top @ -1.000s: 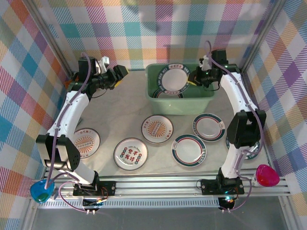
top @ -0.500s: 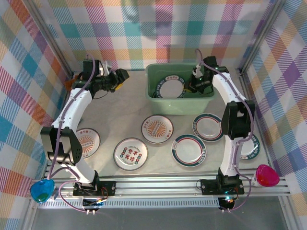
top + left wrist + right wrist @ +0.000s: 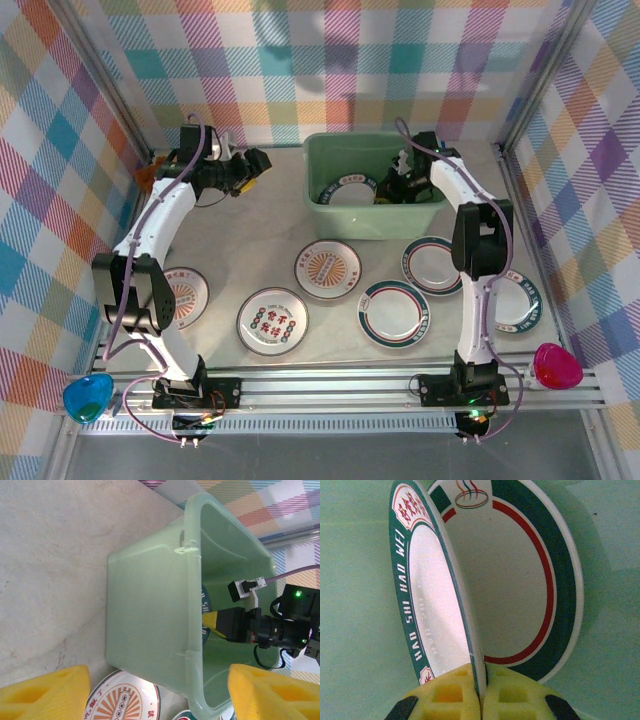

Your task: Place the plates into the plastic bin on the countertop

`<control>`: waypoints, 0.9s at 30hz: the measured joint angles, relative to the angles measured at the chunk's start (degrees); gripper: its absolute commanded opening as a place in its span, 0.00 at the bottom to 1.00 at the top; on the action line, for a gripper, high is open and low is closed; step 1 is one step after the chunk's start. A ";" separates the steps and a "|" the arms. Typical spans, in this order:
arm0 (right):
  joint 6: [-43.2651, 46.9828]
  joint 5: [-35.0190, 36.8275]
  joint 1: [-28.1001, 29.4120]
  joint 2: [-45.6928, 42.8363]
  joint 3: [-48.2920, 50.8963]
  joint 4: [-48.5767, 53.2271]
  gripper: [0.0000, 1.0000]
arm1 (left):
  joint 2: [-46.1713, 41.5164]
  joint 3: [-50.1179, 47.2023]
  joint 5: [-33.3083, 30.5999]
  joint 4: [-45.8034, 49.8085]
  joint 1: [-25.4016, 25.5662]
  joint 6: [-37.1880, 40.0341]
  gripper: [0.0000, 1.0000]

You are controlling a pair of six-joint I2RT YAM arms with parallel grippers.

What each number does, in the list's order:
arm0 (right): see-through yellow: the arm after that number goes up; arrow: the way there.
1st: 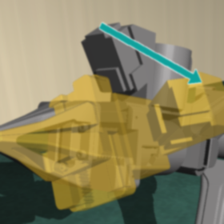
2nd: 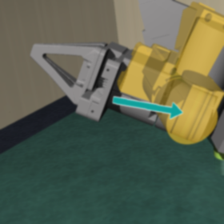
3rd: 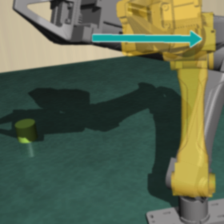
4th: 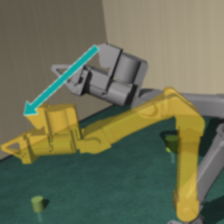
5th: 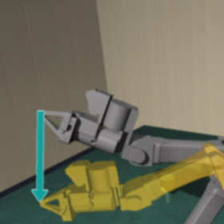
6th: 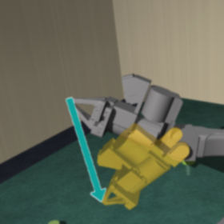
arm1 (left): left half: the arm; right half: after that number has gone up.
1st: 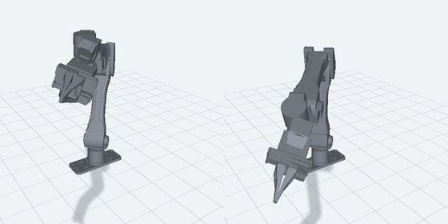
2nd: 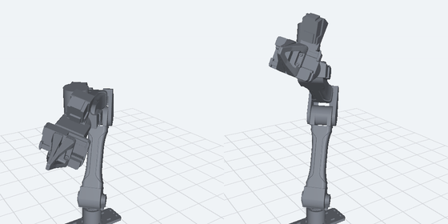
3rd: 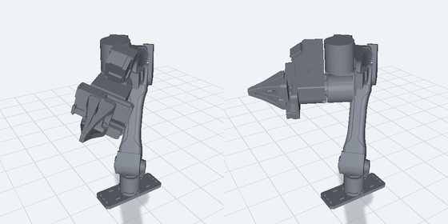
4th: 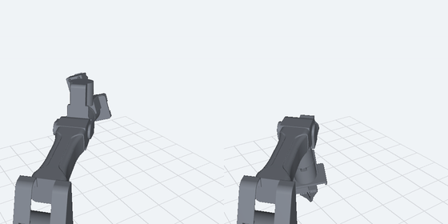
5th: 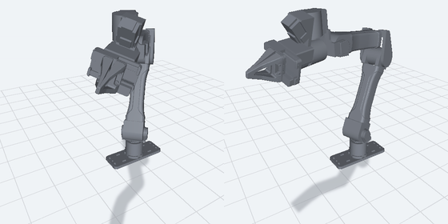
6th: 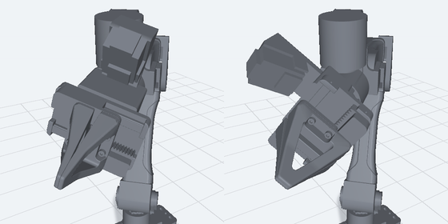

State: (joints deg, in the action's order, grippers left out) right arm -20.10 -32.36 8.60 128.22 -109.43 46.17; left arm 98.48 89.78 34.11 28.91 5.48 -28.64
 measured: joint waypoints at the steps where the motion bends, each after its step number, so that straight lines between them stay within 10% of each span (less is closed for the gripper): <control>1: -0.09 -0.15 0.02 0.44 -0.11 -0.02 0.03 | 0.20 0.00 -0.22 0.17 0.00 0.09 0.73; 7: -0.22 -0.44 0.07 2.51 -0.90 -0.02 0.11 | 0.90 0.00 -0.79 1.90 0.00 1.46 0.73; 16: -0.26 0.79 0.11 2.51 -1.92 0.02 0.63 | 0.87 -1.95 -1.05 5.62 0.00 4.87 0.73; 27: -0.85 5.62 0.11 -1.99 -2.23 1.73 0.95 | -4.02 -13.49 -0.90 8.66 0.00 9.05 0.73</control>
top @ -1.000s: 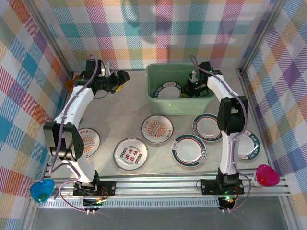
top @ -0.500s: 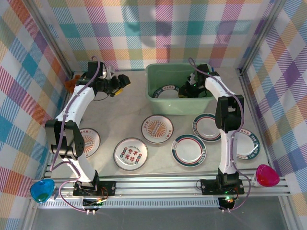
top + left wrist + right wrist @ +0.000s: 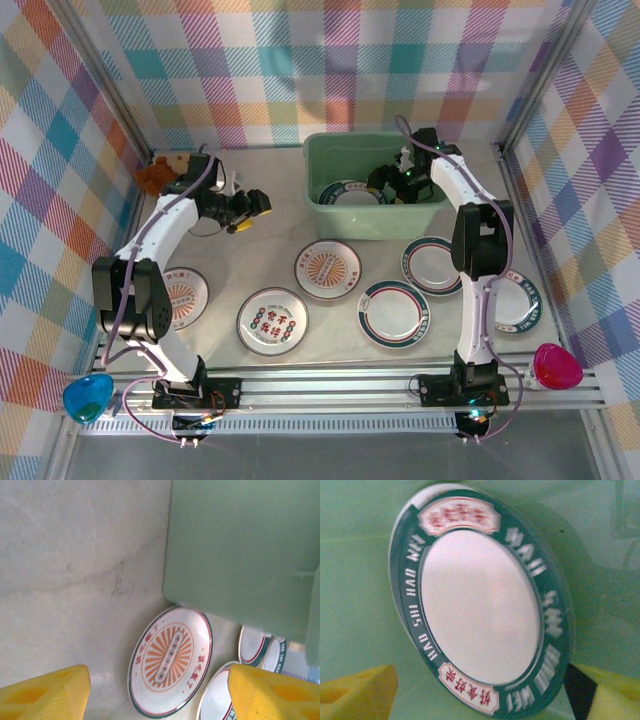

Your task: Place the plates into the plastic bin on the countertop

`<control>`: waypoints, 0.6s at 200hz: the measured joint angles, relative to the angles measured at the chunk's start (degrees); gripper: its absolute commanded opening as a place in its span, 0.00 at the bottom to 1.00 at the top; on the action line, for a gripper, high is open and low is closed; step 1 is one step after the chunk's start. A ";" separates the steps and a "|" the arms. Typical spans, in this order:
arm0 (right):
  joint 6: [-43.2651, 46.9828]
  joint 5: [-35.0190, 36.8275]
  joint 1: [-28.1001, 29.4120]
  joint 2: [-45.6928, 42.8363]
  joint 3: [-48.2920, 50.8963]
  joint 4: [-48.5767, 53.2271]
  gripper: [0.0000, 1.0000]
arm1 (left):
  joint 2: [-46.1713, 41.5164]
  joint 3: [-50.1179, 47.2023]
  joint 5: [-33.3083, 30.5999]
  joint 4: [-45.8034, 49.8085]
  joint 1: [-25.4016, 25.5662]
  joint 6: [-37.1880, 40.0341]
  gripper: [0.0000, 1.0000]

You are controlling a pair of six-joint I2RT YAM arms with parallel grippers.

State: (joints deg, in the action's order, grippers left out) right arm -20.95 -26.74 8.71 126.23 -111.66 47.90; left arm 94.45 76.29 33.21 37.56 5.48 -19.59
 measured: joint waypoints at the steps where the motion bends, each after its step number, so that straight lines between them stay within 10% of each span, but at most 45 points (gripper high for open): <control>1: 0.04 0.04 0.00 -0.17 0.00 0.00 0.96 | -0.11 -0.17 0.04 0.02 0.00 0.02 0.72; 120: -0.68 3.37 0.37 -26.95 8.09 0.61 0.96 | 3.48 -8.94 1.25 -0.09 9.60 4.31 0.69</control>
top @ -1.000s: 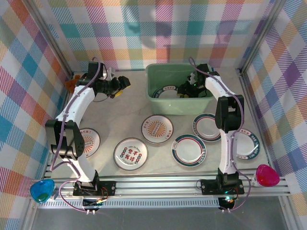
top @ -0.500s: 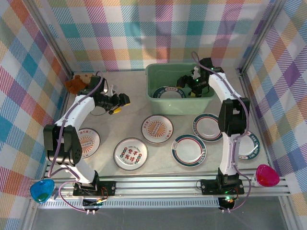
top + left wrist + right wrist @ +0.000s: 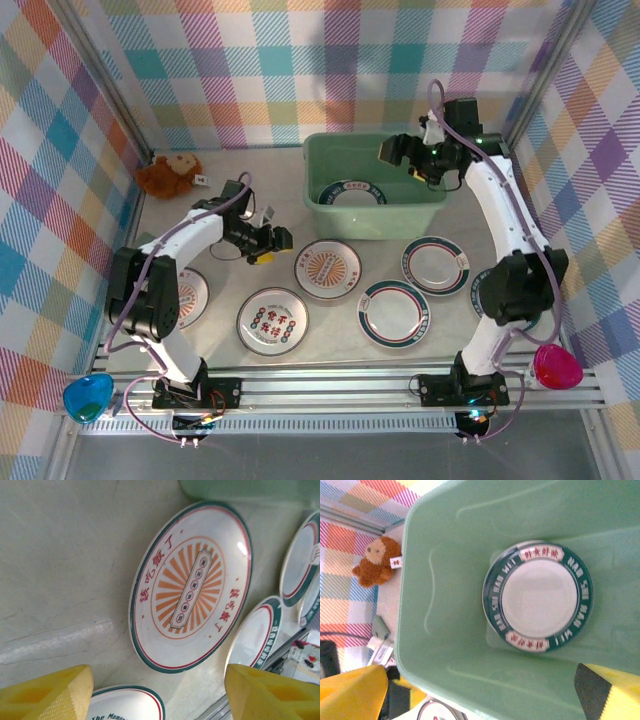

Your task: Place the plates into the plastic bin on the countertop

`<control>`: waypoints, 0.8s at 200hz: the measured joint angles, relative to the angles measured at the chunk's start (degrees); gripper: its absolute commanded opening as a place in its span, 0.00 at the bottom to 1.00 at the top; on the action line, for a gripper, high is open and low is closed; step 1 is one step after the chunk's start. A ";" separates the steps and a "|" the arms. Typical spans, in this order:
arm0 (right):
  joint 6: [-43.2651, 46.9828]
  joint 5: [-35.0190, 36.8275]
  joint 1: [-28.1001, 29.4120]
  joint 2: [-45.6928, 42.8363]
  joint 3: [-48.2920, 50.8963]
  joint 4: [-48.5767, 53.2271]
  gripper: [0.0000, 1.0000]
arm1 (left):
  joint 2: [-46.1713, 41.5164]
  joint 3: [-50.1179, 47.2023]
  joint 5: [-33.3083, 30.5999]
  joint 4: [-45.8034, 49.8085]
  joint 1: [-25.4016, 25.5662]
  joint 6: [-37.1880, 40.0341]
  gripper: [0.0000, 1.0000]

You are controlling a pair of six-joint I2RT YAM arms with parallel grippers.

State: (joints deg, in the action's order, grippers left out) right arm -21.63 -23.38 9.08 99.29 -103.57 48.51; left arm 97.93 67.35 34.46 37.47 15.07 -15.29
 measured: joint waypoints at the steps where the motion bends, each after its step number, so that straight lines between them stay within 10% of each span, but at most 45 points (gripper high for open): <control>1: 0.00 0.02 0.00 -0.20 0.20 0.04 0.96 | 0.13 -0.07 0.00 -0.09 0.09 0.00 0.69; 160: -4.15 1.22 0.37 -14.91 20.17 -9.09 0.94 | 16.35 7.48 2.47 -2.95 4.92 4.48 0.54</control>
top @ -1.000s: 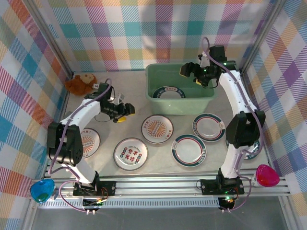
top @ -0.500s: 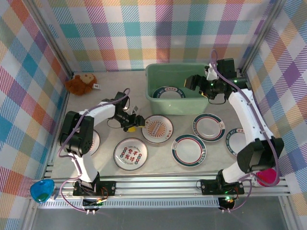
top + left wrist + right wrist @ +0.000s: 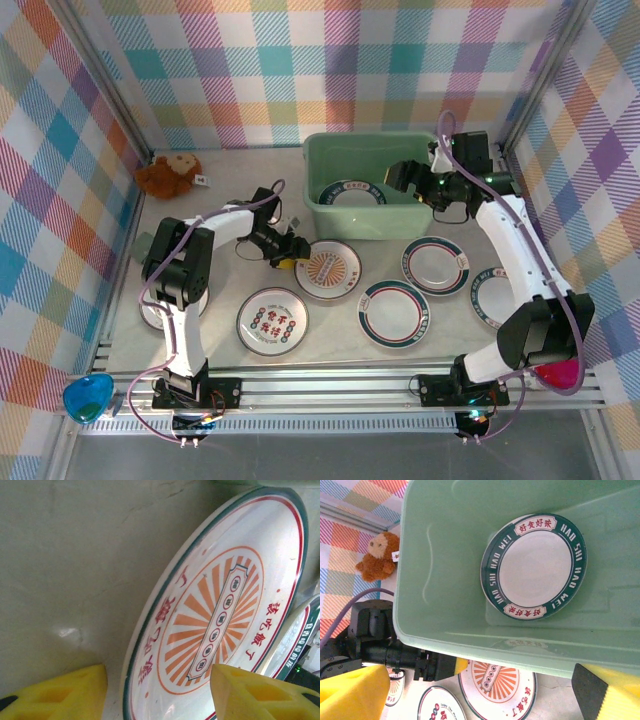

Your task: Place the plates into the plastic bin on the countertop

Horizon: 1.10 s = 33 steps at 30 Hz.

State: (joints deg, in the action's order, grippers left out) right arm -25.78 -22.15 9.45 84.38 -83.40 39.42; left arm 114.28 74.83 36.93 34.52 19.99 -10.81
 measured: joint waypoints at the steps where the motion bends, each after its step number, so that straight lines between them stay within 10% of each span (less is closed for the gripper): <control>1: -0.17 -0.02 0.00 0.26 0.48 -0.17 0.94 | 0.02 0.09 0.09 0.02 0.13 0.04 0.54; 33: -0.39 -0.28 0.00 0.63 5.01 -3.80 0.94 | 2.40 0.22 2.84 1.44 0.52 2.93 0.04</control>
State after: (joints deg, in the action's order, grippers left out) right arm -26.17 -22.44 9.45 85.01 -78.39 35.62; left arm 116.68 75.05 39.77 35.97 20.51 -7.88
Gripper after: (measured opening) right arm 0.942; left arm 0.098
